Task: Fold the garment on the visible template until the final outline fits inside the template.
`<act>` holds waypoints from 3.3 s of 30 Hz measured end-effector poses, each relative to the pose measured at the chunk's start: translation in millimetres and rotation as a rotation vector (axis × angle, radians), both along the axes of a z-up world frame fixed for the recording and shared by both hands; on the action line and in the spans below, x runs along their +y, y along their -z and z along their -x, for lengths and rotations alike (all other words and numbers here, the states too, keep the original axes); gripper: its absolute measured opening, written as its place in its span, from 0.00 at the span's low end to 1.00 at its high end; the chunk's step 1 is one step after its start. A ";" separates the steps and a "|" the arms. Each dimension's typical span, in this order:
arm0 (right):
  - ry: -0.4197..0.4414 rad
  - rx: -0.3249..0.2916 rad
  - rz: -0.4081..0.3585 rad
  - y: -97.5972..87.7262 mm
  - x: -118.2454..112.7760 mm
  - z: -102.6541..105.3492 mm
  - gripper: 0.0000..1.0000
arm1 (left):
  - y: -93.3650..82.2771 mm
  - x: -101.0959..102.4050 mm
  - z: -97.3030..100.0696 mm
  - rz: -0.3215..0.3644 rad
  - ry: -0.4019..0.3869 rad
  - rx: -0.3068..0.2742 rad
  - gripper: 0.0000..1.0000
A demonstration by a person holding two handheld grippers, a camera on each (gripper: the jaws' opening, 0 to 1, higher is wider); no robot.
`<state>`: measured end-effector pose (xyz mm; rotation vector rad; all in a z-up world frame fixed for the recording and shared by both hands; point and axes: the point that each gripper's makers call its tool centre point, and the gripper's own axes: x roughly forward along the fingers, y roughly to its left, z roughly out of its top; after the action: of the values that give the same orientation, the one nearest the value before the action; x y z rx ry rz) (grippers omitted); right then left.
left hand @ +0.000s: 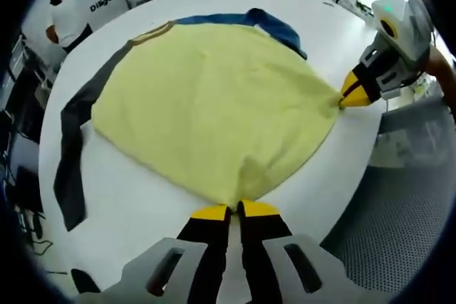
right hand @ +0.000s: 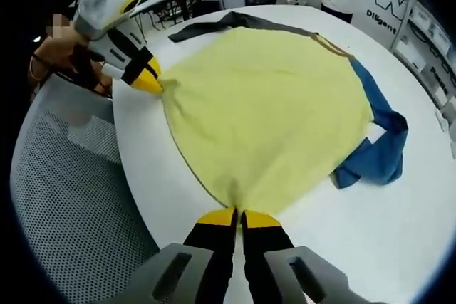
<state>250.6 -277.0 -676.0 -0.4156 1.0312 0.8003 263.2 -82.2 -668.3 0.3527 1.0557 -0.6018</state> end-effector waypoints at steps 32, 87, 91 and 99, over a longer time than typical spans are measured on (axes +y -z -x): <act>0.116 -0.082 -0.166 -34.8 -8.0 -12.7 0.50 | -10.1 4.8 -9.7 0.287 -0.186 0.013 0.34; 0.178 -0.113 -0.248 -45.5 4.6 -25.0 0.44 | -35.8 -92.0 -170.3 0.056 0.181 -0.110 0.01; 0.175 -0.108 -0.247 -42.4 6.4 -24.7 0.44 | -27.0 -93.9 -175.0 0.037 0.190 -0.104 0.01; 0.210 -0.084 -0.261 -33.9 3.4 -24.2 0.45 | -12.1 -97.2 -187.1 0.027 0.187 -0.124 0.01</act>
<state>274.8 -273.6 -642.1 -0.1146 0.8627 0.7111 450.3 -179.4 -656.2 0.4626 0.9003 -0.7508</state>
